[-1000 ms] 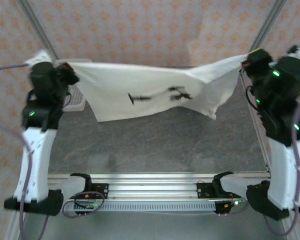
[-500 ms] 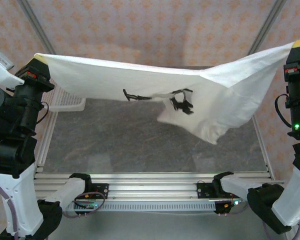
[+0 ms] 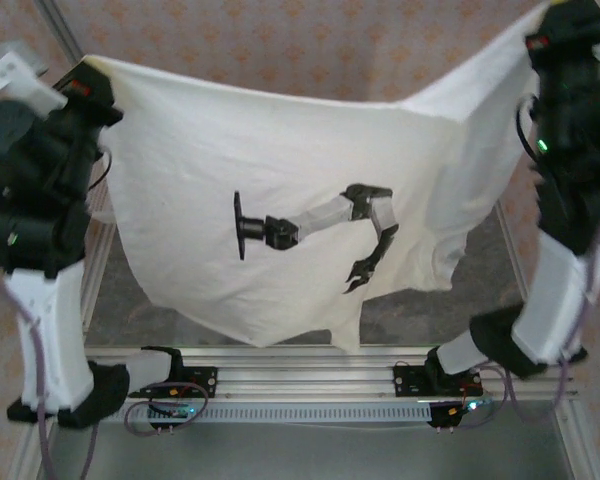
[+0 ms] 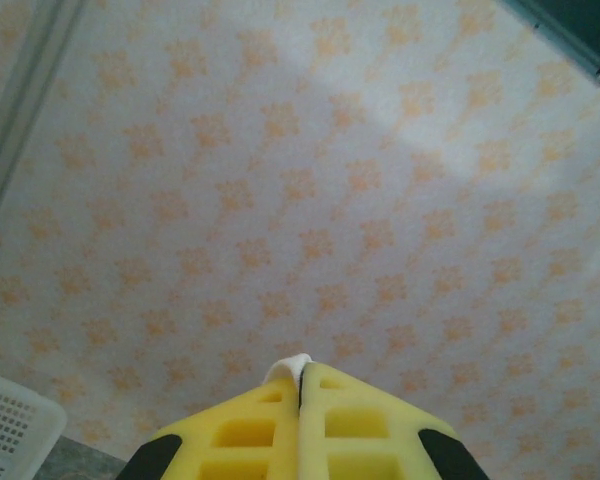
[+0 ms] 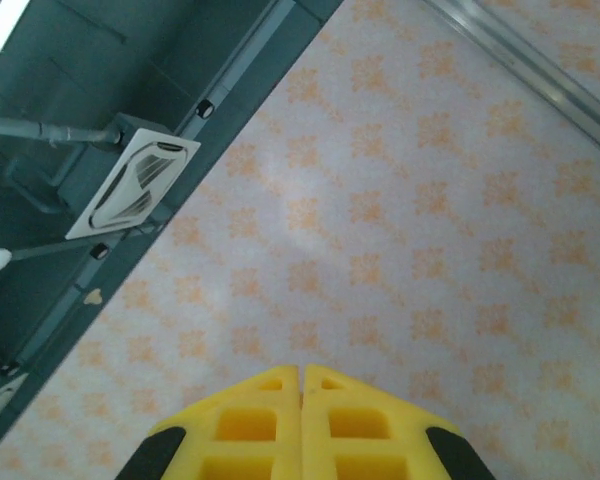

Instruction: Fold the inside-out t-shirt

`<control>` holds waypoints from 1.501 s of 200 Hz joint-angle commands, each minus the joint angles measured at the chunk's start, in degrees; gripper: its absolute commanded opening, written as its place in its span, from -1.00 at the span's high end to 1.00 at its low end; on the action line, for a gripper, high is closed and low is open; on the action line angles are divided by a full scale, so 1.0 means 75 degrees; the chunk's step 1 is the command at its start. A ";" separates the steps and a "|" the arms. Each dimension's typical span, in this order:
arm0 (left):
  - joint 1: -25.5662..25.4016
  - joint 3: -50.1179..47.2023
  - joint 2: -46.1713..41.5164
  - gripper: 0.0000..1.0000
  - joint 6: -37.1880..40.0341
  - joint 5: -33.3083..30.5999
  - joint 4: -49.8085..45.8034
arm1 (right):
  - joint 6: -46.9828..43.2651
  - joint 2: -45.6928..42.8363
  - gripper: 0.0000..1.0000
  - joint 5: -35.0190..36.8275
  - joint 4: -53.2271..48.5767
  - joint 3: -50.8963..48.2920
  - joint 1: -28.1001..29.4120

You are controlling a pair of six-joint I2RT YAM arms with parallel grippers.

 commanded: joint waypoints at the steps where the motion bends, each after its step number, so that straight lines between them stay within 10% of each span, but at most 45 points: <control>1: 0.0015 0.0529 0.0977 1.00 0.0220 0.0038 0.0683 | -0.0904 0.1394 1.00 0.0258 0.1188 0.0799 -0.0023; 79: 0.0027 0.2592 0.2429 1.00 0.0691 0.0256 0.0547 | -0.1053 0.2025 1.00 0.0375 0.3694 0.1029 -0.0022; 132: 0.0027 -0.0644 0.0911 1.00 0.0038 0.0967 0.1507 | -0.0014 0.1329 1.00 -0.0278 0.0868 0.0207 -0.0027; 163: 0.0027 -0.4667 -0.0277 1.00 -0.0514 0.0946 0.2802 | 0.0416 0.0193 1.00 -0.1449 -0.0291 -0.3262 -0.0020; 214: 0.0005 -1.0037 -0.1034 1.00 -0.1820 0.1323 0.4911 | 0.2509 -0.2433 1.00 -0.2054 0.3809 -1.2789 -0.0023; 300: -0.0369 -1.2815 -0.2026 1.00 -0.2227 0.0209 0.4170 | 0.3522 -0.2550 1.00 -0.2296 0.2945 -1.5532 -0.0021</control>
